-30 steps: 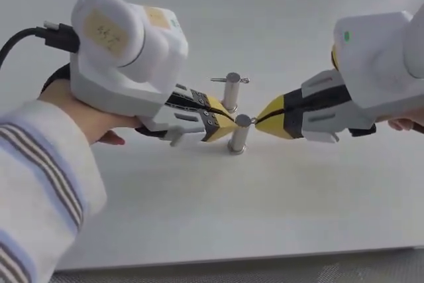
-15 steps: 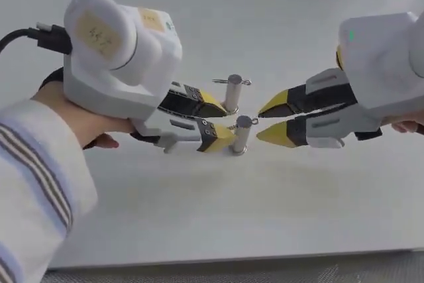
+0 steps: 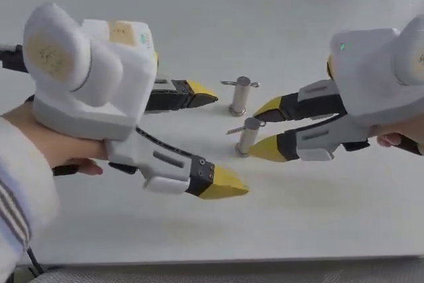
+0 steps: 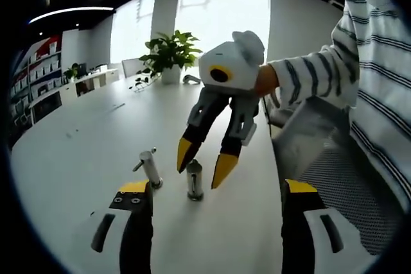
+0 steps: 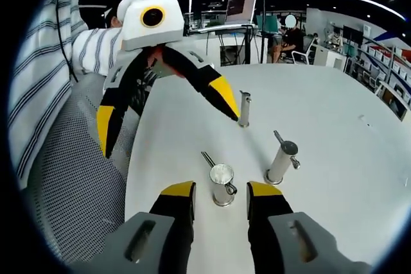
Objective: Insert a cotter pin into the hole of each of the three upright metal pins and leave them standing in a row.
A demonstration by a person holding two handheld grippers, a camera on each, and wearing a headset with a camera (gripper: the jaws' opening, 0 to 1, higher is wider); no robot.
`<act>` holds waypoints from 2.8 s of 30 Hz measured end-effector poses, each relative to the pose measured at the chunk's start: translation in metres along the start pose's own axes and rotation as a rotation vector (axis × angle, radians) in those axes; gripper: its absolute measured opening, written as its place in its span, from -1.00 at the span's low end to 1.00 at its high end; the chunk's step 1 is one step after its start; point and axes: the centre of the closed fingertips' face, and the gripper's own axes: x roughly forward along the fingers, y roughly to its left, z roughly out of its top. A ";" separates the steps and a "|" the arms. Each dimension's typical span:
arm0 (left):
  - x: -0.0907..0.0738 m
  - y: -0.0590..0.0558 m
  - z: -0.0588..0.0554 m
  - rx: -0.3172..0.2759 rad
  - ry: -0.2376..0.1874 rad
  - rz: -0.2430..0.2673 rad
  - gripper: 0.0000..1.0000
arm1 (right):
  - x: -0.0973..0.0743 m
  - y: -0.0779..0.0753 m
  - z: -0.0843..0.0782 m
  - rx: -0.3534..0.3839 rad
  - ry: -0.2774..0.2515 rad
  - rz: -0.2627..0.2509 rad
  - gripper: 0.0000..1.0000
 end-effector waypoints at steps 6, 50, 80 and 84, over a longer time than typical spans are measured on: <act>-0.003 -0.003 -0.004 -0.055 -0.042 -0.001 0.97 | 0.008 0.004 -0.002 0.047 -0.030 0.002 -0.45; -0.007 -0.005 -0.026 -0.160 -0.011 0.089 0.98 | -0.028 -0.054 -0.016 0.166 -0.089 -0.262 -0.83; -0.013 -0.003 -0.032 -0.183 0.025 0.114 0.97 | -0.050 -0.096 -0.051 0.293 -0.088 -0.364 -0.83; -0.013 -0.003 -0.032 -0.180 0.029 0.115 0.97 | -0.049 -0.097 -0.054 0.305 -0.092 -0.367 -0.83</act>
